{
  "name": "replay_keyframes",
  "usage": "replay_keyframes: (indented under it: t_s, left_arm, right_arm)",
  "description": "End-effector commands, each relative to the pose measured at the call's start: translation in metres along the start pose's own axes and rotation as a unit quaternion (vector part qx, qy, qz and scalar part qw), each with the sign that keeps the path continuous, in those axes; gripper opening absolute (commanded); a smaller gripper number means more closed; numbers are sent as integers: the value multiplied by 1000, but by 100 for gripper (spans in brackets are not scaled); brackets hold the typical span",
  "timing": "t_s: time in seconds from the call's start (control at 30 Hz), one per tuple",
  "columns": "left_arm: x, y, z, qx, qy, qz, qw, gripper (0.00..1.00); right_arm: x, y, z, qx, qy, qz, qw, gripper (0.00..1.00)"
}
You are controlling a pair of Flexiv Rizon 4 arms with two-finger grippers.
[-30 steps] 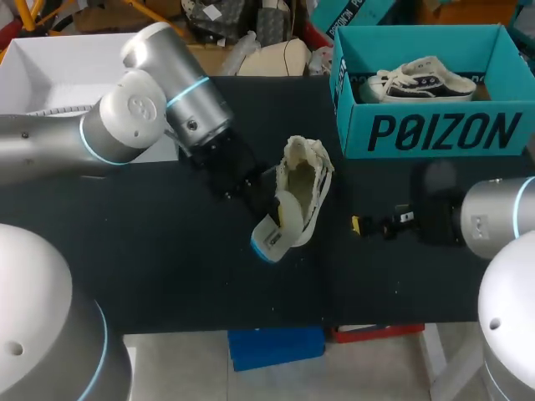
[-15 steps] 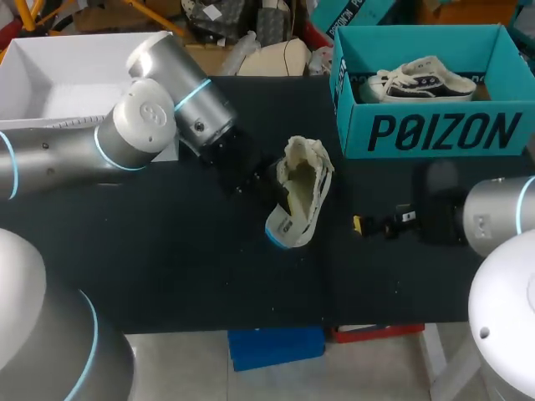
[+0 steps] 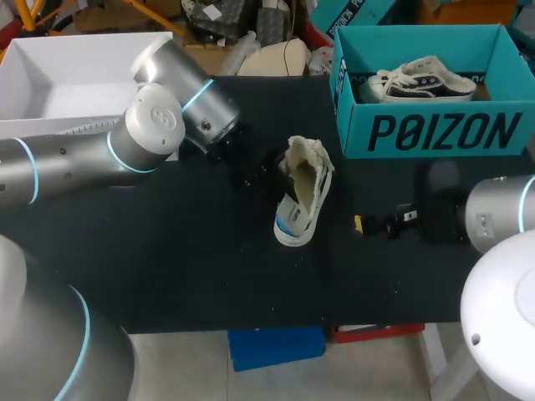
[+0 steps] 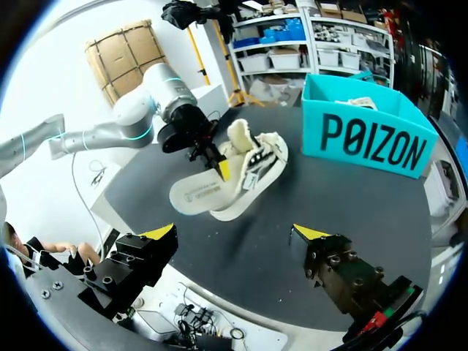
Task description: Take the shoe out of the shoebox, open the shoe tongue, remove and reinsert the insole, then place the shoe into the shoebox
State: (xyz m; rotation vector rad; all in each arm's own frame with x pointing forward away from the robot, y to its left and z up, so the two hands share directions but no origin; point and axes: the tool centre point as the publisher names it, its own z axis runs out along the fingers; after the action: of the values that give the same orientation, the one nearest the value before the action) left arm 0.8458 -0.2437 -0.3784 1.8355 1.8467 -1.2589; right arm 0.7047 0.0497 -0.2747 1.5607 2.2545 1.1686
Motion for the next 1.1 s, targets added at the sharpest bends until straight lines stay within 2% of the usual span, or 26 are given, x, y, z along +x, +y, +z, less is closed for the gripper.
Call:
replay_keyframes:
  t_s: [0.03, 0.1, 0.23, 0.33, 0.4, 0.53, 0.6, 0.67, 0.73, 0.8, 1.1]
  left_arm:
    - [-8, 8, 7, 0, 4, 0, 1000, 9]
    - [-11, 2, 5, 0, 7, 3, 1000, 38]
    - [-15, -17, -5, 5, 14, 10, 1000, 45]
    - [-16, -36, -13, 11, 18, 16, 1000, 44]
    - [-15, -47, -17, 11, 27, 20, 999, 38]
    - [-16, -68, -23, 20, 24, 23, 999, 35]
    - [-15, -76, -23, 27, 30, 22, 999, 23]
    - [-13, -83, -21, 38, 36, 20, 998, 18]
    - [-9, -89, -16, 51, 48, 16, 997, 7]
    - [-5, -92, -12, 62, 57, 13, 996, 0]
    - [2, -86, -10, 53, 23, 1, 998, 0]
  right_arm:
    - [-1, -1, 0, 0, 2, 0, 1000, 100]
    - [-1, -1, 0, 0, 2, 0, 1000, 100]
    - [-1, -1, 0, 0, 2, 0, 1000, 100]
    - [-1, -1, 0, 0, 2, 0, 1000, 100]
    - [-1, -1, 0, 0, 2, 0, 1000, 100]
    - [-1, -1, 0, 0, 2, 0, 1000, 100]
    - [-1, -1, 0, 0, 2, 0, 1000, 100]
    - [-1, -1, 0, 0, 2, 0, 1000, 100]
    - [-1, -1, 0, 0, 2, 0, 1000, 100]
    - [-1, -1, 0, 0, 2, 0, 1000, 100]
    - [-1, -1, 0, 0, 2, 0, 1000, 100]
